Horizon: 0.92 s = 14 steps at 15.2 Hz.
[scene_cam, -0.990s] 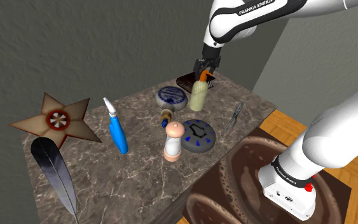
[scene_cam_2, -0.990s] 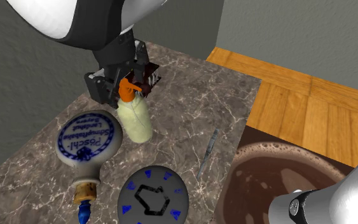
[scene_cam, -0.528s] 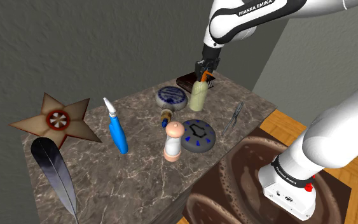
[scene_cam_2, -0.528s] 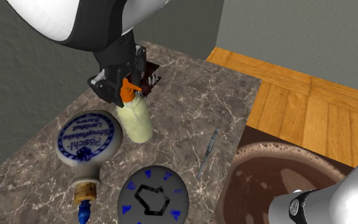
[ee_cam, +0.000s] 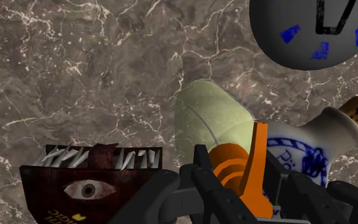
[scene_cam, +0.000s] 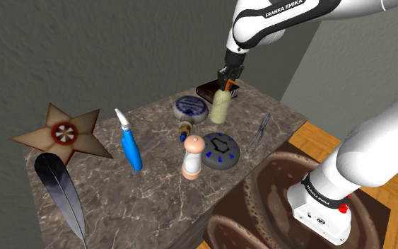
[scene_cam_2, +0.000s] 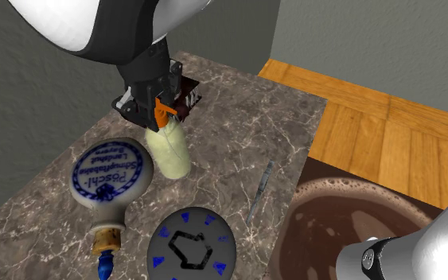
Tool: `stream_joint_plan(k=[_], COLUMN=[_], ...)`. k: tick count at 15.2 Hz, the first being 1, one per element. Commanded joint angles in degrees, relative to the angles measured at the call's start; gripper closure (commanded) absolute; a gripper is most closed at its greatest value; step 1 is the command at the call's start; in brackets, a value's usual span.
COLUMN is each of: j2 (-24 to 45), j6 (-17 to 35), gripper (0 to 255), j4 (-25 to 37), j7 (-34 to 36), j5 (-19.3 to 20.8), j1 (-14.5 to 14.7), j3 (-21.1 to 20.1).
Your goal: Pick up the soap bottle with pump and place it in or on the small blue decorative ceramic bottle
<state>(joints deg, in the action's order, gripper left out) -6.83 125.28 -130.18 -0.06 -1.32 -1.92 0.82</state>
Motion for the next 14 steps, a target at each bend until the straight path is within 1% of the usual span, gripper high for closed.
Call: stream_joint_plan(k=[1, 14], j2=[0.0, -3.4], j6=[0.0, -10.1], gripper=[255, 255], j4=[0.0, 6.7], j7=[0.0, 0.3], j5=[0.0, 0.2], j1=[0.0, 0.0], j3=[0.0, 0.0])
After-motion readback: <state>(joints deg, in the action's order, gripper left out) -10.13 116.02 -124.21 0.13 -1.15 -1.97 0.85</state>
